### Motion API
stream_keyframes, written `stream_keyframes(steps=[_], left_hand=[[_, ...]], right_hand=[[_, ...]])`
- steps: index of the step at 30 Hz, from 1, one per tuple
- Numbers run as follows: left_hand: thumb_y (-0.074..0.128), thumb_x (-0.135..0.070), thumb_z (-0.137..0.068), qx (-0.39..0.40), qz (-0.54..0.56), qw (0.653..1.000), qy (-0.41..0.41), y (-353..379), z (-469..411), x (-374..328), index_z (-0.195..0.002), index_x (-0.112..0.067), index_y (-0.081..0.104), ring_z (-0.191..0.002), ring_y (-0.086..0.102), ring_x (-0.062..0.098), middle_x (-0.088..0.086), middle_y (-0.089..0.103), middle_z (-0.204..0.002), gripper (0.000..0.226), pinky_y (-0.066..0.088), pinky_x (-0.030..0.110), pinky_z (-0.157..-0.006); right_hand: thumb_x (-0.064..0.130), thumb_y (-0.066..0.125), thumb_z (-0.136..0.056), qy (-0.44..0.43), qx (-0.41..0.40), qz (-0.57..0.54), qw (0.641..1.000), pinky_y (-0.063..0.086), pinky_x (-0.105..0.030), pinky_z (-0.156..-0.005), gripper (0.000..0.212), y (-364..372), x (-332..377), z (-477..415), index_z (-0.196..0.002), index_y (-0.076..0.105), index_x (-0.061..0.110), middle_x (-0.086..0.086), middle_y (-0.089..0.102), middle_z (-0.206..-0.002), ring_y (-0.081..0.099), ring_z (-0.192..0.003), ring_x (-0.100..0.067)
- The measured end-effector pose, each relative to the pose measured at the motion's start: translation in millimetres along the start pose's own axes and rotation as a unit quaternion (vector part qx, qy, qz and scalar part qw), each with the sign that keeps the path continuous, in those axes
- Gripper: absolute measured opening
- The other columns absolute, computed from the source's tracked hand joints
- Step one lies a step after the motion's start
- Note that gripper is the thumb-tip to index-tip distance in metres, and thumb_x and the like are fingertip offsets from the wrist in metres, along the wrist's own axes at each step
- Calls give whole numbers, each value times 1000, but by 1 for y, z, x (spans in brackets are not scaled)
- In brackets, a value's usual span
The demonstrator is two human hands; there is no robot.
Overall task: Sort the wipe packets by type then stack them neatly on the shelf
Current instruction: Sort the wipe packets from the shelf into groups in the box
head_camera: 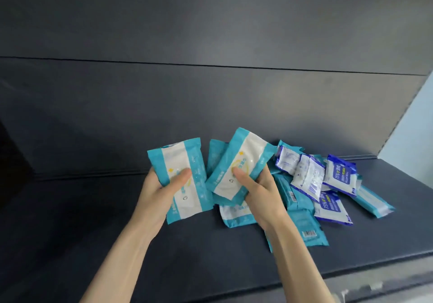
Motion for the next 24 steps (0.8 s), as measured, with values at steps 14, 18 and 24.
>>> stream_keyframes(steps=[14, 18, 24], left_hand=[[67, -17, -78, 175, -32, 972, -154, 7, 208, 77, -114, -19, 57, -94, 69, 17, 1, 72, -104, 37, 55, 35, -77], [65, -20, -78, 251, -30, 945, -210, 38, 265, 101, -112, -17, 58, -91, 70, 16, 3, 72, -102, 36, 55, 26, -66], [62, -16, -86, 384, -57, 889, -245, 116, 346, 136, -112, -18, 57, -91, 70, 18, 3, 72, -101, 27, 57, 30, -71]], right_hand=[[9, 65, -86, 83, -196, 38, 976, 57, -41, -79, 37, -42, -57, 281, -119, 51, 16, -7, 70, -108, 69, -95, -27], [17, 60, -91, 74, -324, 44, 942, 54, -48, -83, 24, -65, -61, 358, -113, 52, 11, -19, 65, -109, 66, -94, -32], [14, 58, -92, 13, -474, 75, 877, 57, -33, -70, 22, -122, -39, 478, -112, 52, 11, -14, 67, -102, 68, -86, -23]])
Point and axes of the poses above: each hand's wrist, its own z-axis away from the middle knuckle, its own y-axis out of the palm, x = y × z, the point moved 5 cm from there along -z, towards the middle knuckle
